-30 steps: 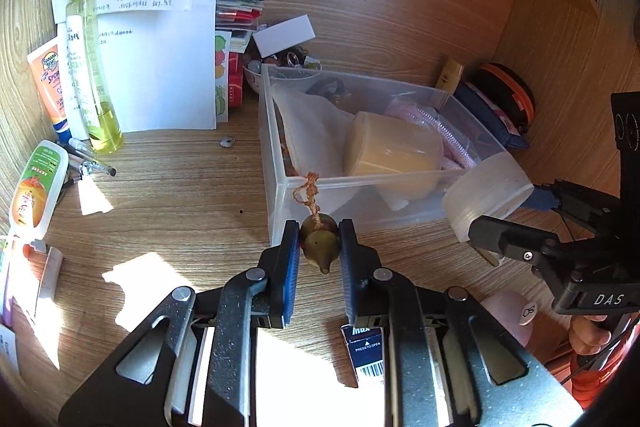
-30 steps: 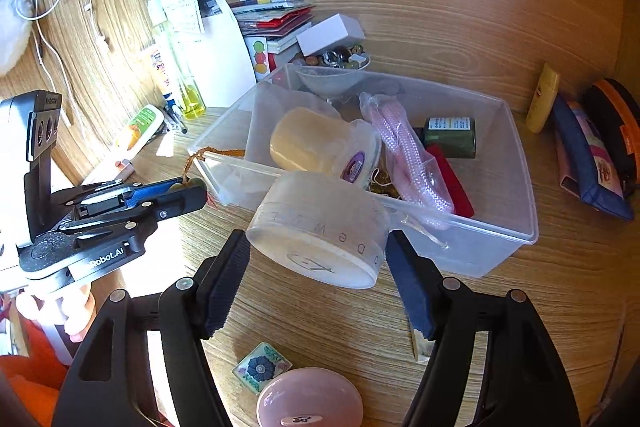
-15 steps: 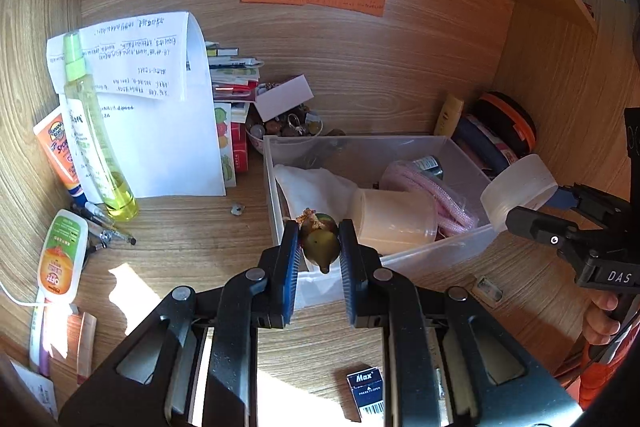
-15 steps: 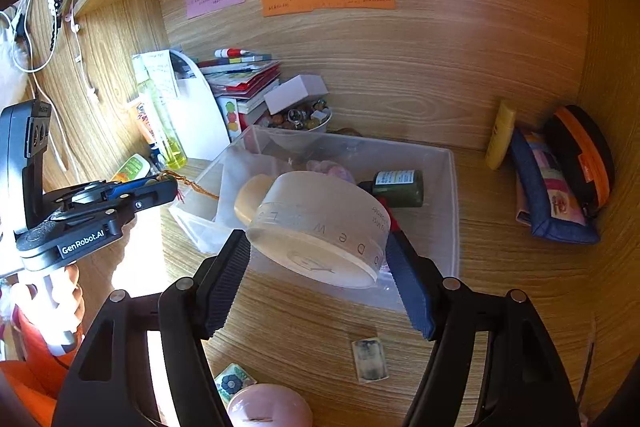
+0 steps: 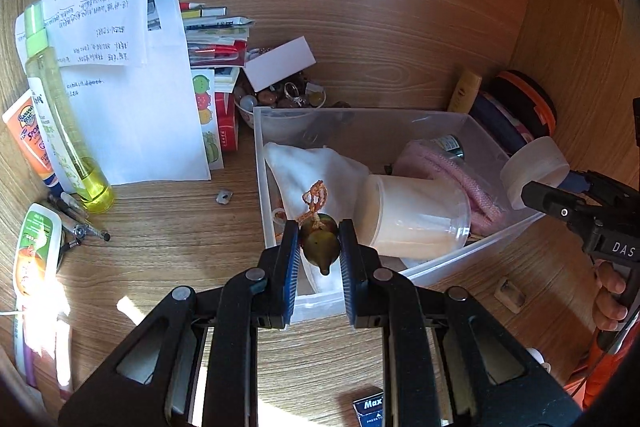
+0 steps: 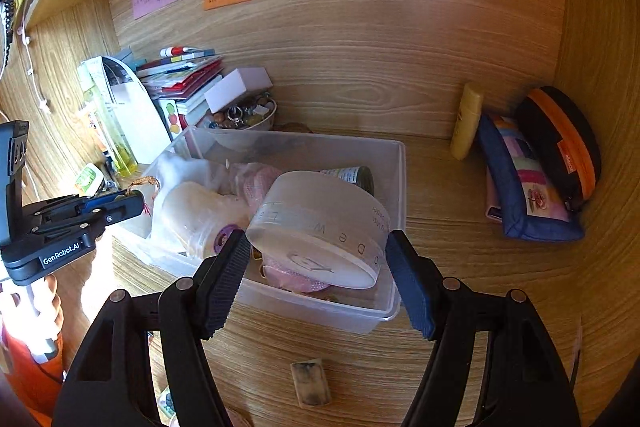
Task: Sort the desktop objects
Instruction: 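Lower the charm and white container into the box and open both tools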
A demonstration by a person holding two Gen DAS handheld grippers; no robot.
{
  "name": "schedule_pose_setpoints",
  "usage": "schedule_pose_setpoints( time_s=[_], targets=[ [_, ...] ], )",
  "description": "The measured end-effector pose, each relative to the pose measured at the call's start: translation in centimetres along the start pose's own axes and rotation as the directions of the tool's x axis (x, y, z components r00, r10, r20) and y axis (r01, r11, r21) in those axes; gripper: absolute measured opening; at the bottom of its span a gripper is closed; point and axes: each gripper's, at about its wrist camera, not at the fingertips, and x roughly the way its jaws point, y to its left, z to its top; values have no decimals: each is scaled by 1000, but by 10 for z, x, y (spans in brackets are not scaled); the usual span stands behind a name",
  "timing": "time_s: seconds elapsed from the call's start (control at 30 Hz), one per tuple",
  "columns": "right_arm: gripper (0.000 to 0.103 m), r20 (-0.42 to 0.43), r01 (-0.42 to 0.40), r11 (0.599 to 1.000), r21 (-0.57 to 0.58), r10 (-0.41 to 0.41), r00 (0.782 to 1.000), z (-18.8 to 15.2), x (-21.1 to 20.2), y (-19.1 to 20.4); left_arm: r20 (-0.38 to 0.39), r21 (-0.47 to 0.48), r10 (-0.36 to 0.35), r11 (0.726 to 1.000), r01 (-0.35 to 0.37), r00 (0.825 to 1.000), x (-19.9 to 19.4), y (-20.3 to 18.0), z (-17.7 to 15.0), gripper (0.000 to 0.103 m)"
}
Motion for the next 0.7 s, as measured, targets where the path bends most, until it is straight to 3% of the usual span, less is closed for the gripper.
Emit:
schedule_pose_setpoints(
  time_s=[0.53, 0.7],
  targets=[
    [67, -73, -19, 1000, -15, 17, 997, 1, 34, -1, -10, 44, 19, 999, -18, 1000, 10, -11, 3, 19],
    [67, -77, 10, 998, -59, -14, 997, 0, 36, 7, -10, 52, 15, 999, -15, 1000, 9, -14, 2, 24]
  ],
)
